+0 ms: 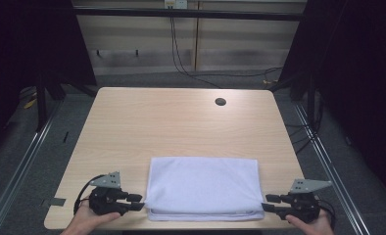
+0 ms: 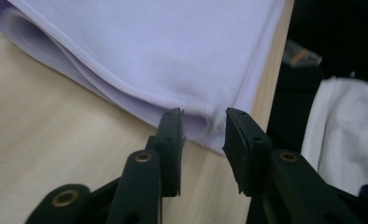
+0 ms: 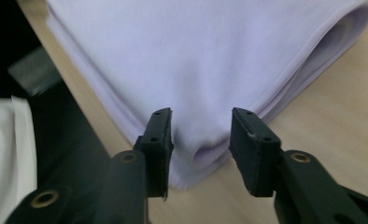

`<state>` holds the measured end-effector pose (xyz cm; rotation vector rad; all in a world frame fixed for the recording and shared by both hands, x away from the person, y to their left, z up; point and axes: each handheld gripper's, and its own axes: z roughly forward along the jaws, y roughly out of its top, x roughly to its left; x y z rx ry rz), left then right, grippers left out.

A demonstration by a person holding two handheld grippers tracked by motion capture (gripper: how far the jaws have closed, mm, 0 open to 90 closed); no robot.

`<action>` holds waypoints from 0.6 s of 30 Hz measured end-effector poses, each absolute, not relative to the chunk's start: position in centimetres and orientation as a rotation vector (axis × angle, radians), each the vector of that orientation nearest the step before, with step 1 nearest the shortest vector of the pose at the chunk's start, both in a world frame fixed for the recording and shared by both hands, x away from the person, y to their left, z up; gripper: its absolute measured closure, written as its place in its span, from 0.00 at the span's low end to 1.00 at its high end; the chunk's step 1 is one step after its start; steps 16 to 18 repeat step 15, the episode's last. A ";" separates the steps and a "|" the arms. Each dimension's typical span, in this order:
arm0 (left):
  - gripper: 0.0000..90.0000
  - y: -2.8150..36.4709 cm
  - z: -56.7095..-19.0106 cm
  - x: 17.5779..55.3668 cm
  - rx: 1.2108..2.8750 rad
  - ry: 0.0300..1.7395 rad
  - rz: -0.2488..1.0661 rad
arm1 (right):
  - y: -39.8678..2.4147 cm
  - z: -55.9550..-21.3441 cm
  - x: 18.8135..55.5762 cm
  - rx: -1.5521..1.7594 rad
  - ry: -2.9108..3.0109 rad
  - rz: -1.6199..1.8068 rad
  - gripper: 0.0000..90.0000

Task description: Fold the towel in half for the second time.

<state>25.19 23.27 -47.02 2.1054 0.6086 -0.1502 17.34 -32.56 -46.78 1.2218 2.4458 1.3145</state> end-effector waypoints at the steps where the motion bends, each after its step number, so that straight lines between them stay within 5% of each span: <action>1: 0.62 23.3 -46.8 25.5 2.083 0.643 -0.109 | -32.7 -46.2 17.5 1.219 2.388 1.335 0.60; 8: 0.47 23.2 -46.0 27.8 2.032 0.763 0.083 | -32.6 -45.0 20.2 1.247 2.113 1.398 0.52; 18: 0.37 23.5 -47.2 28.8 1.989 0.832 0.085 | -32.1 -46.0 20.4 1.296 2.097 1.353 0.43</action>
